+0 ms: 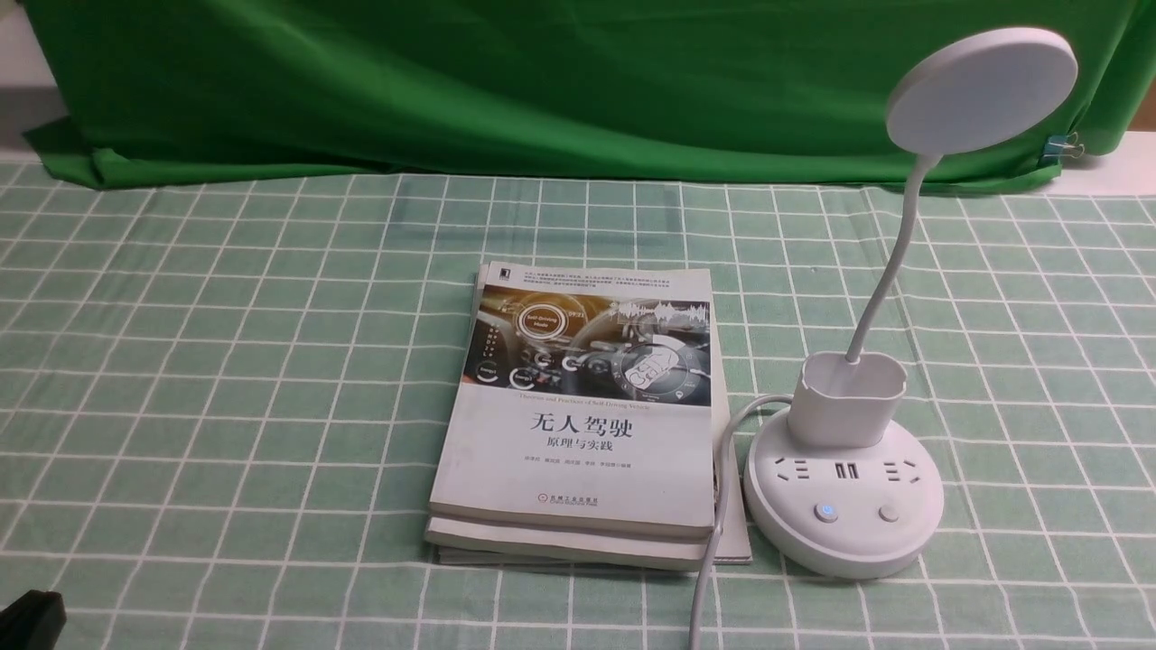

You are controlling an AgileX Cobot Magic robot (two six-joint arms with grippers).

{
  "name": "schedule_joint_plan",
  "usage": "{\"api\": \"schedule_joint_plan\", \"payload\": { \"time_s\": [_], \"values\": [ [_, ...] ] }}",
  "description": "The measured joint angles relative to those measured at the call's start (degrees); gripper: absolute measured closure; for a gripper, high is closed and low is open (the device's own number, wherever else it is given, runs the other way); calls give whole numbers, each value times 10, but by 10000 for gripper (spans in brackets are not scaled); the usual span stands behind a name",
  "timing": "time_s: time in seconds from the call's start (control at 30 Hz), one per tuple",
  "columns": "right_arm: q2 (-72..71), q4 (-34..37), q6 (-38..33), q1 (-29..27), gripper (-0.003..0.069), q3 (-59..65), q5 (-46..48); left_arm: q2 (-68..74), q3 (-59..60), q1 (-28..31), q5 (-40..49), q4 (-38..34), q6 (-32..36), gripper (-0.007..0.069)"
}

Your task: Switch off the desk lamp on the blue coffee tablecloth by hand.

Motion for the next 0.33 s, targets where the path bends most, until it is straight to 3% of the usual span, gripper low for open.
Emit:
{"api": "schedule_joint_plan", "payload": {
  "time_s": [0.33],
  "values": [
    [0, 0, 0, 0, 480, 0, 0, 0, 0, 0, 0, 0, 0, 624]
  ]
}}
